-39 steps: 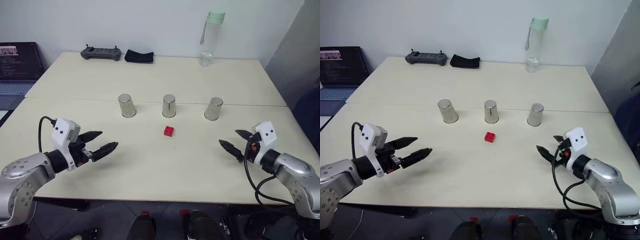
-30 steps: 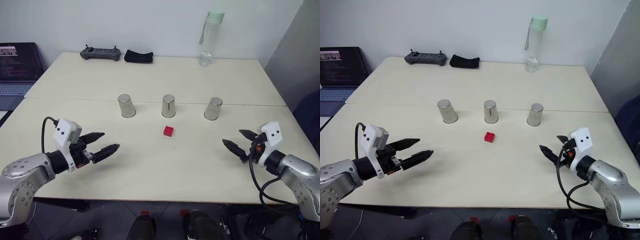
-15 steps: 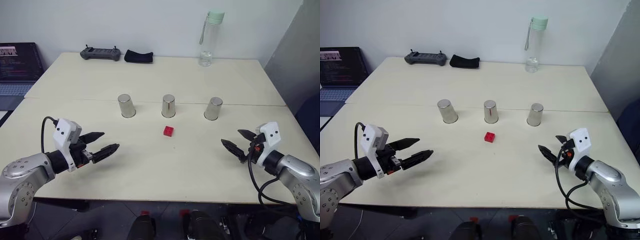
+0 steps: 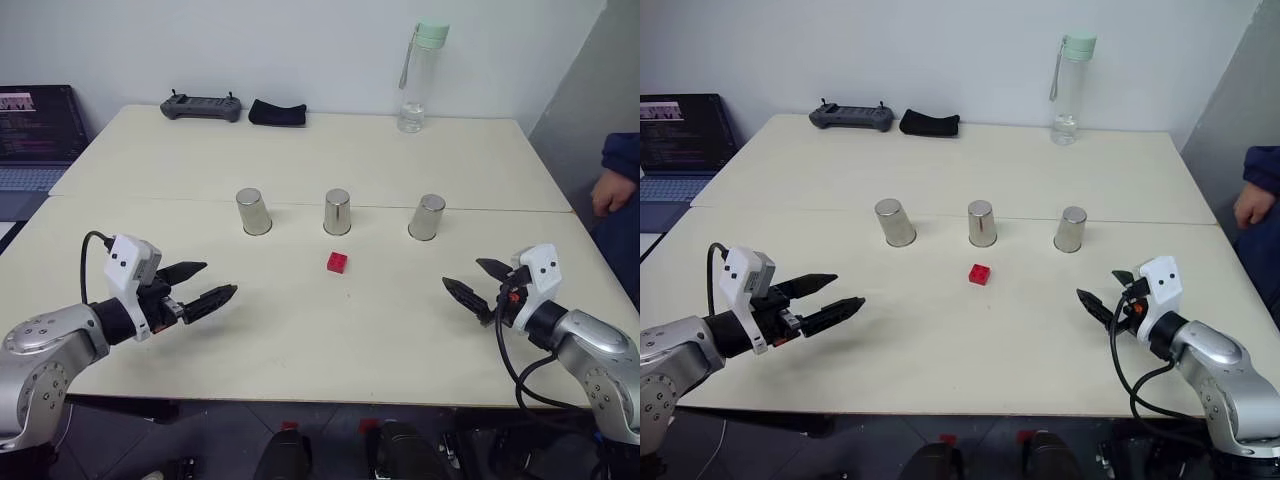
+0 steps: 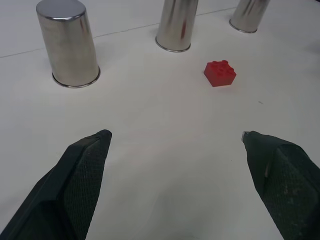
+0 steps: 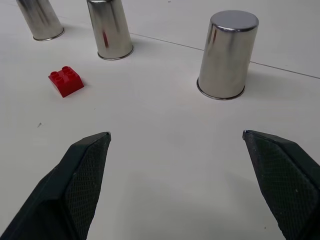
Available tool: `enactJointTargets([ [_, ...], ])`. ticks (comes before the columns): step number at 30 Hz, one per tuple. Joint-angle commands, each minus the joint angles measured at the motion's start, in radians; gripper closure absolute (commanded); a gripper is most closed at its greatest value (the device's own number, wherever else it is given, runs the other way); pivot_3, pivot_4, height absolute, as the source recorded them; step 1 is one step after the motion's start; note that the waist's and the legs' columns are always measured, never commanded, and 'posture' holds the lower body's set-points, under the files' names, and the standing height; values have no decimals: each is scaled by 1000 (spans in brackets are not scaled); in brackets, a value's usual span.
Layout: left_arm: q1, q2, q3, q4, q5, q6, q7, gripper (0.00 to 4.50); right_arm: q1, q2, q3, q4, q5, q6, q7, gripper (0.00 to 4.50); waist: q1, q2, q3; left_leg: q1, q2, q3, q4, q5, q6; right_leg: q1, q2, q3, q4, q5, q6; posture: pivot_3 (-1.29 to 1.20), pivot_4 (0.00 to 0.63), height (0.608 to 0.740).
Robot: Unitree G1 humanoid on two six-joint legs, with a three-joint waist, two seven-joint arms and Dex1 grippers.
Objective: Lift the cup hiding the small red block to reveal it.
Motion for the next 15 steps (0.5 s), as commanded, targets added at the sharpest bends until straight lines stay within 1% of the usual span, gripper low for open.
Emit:
enactJointTargets([
  [1,-18,19,20,-1,8,-21,-3,21,-4,3,-12,-18,-3,-25,-9,0,0,0,0,0,0,0,0,0,0,0,0,0,0,0,0,0,150,740],
  [15,-34,19,16,8,19,-19,-9,21,2,2,-10,-20,-4,-31,-23,0,0,0,0,0,0,0,0,0,0,0,0,0,0,0,0,0,150,740],
])
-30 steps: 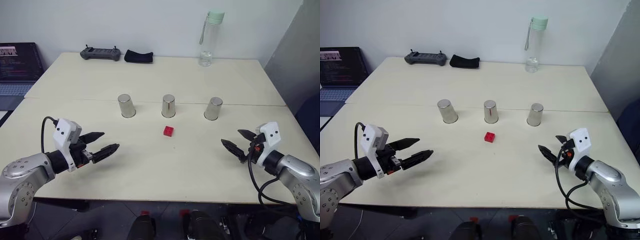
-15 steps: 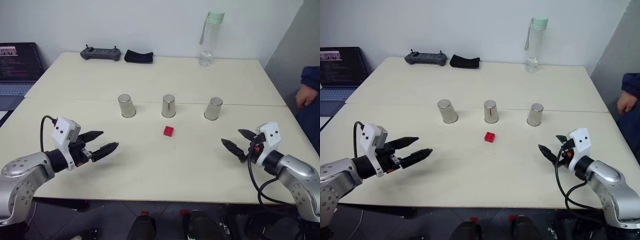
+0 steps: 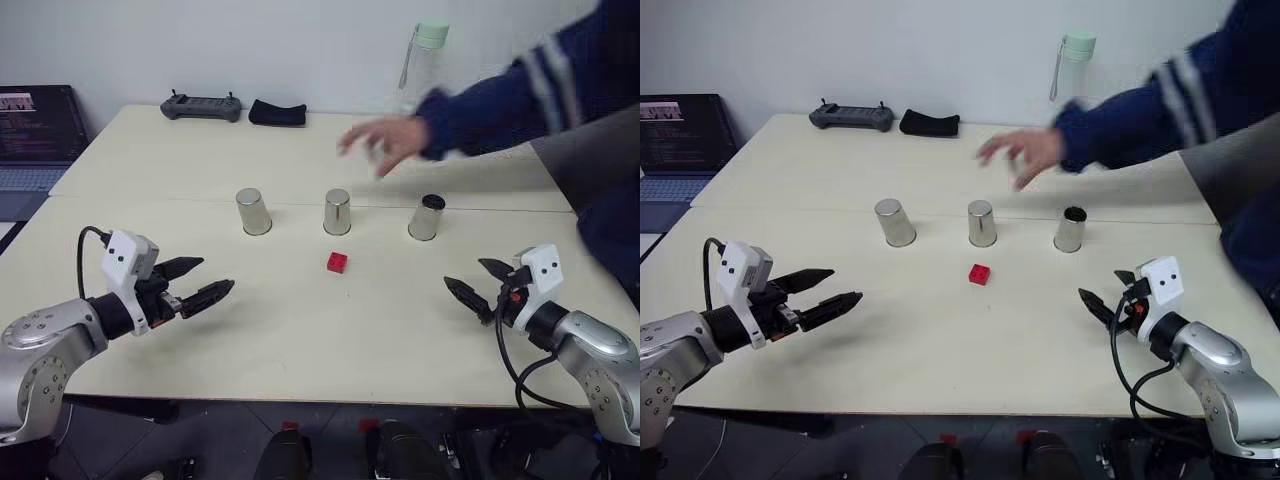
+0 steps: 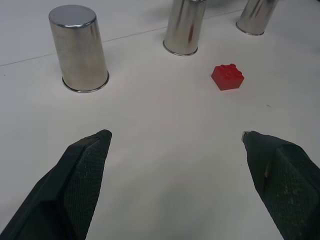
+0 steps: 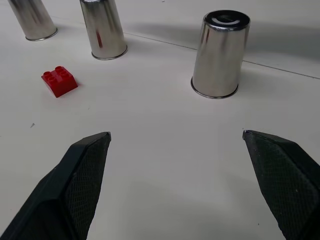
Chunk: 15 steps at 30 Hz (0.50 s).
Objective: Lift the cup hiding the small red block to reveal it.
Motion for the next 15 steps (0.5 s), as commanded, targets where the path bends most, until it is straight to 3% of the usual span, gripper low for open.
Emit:
enactJointTargets([
  [1,-12,19,15,-14,1,-17,-8,21,-3,2,-10,-21,-1,-24,-3,0,0,0,0,0,0,0,0,0,0,0,0,0,0,0,0,0,150,740],
  [15,-13,20,15,-16,-1,-10,-7,21,-3,5,-4,-24,1,-21,-11,0,0,0,0,0,0,0,0,0,0,0,0,0,0,0,0,0,150,740],
])
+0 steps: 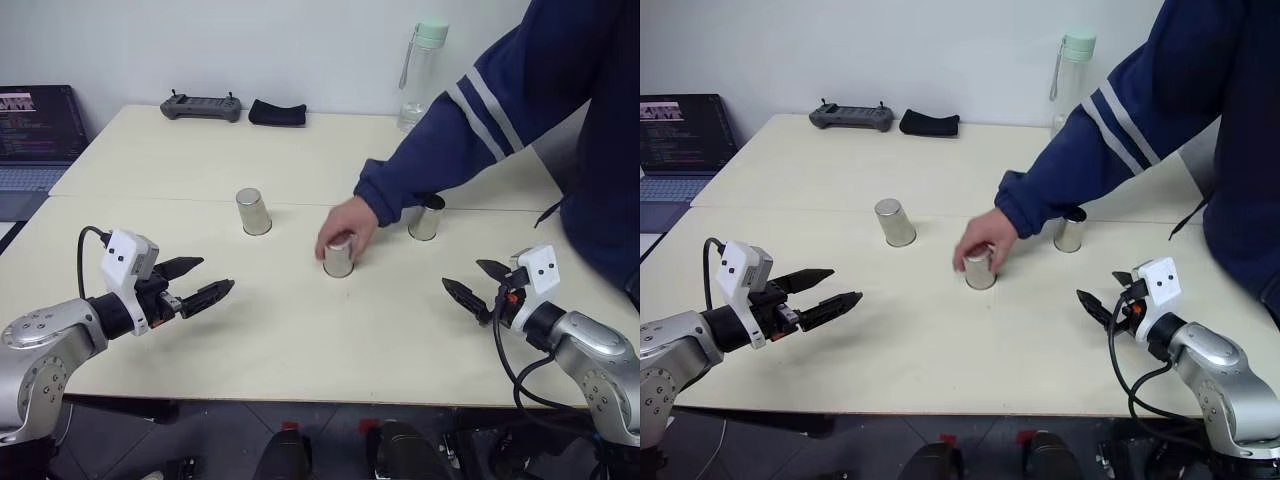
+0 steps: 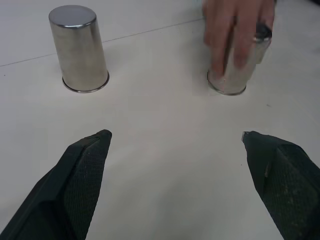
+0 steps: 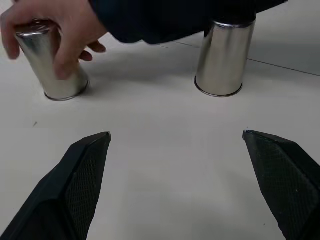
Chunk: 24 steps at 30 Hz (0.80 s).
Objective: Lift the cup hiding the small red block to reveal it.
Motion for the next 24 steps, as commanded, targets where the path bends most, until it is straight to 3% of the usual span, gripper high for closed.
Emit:
enactJointTargets([
  [1,-13,20,15,-16,-3,-10,-7,21,-2,4,-16,-25,1,-20,-8,0,0,0,0,0,0,0,0,0,0,0,0,0,0,0,0,0,150,740],
  [24,-25,19,3,-3,9,-20,-13,21,-3,4,-8,-23,-1,-25,-12,0,0,0,0,0,0,0,0,0,0,0,0,0,0,0,0,0,150,740],
])
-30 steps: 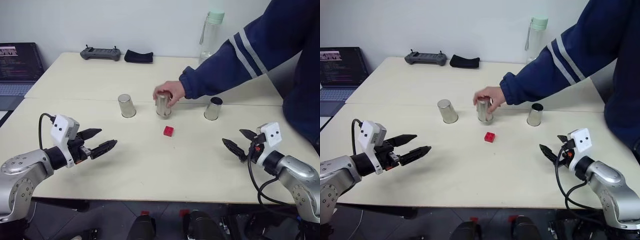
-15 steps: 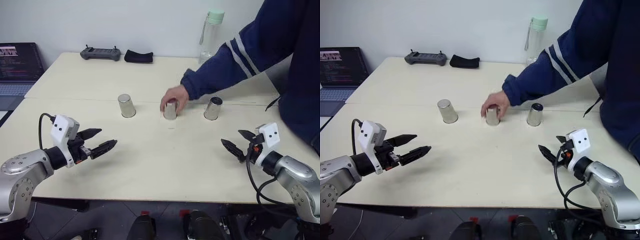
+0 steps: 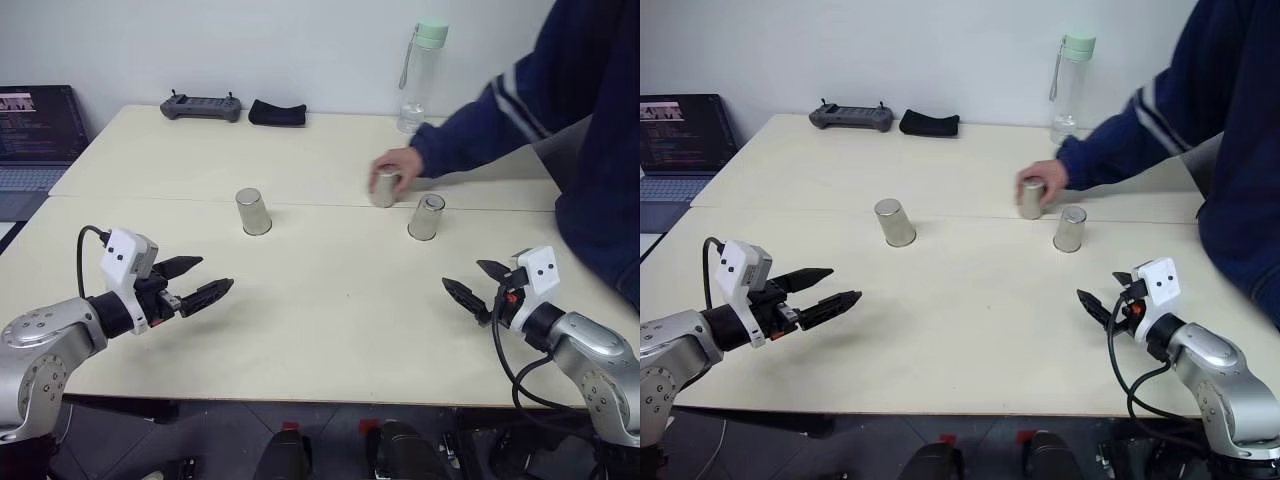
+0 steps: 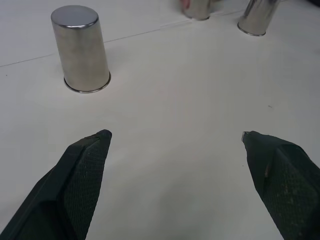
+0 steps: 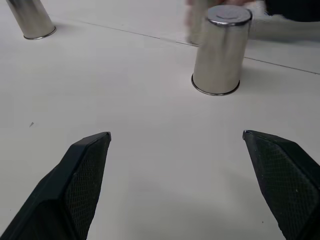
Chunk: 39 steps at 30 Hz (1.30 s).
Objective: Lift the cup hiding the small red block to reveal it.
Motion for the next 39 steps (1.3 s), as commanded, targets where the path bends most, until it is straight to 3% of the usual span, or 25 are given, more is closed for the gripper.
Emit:
enactJointTargets([
  [1,-18,19,3,-11,5,-21,-11,21,-6,-2,-10,-22,-2,-25,4,0,0,0,0,0,0,0,0,0,0,0,0,0,0,0,0,0,150,740],
  [39,-25,19,10,0,25,-24,-14,21,-7,7,5,-18,-8,-34,-2,0,0,0,0,0,0,0,0,0,0,0,0,0,1,0,0,0,150,740],
])
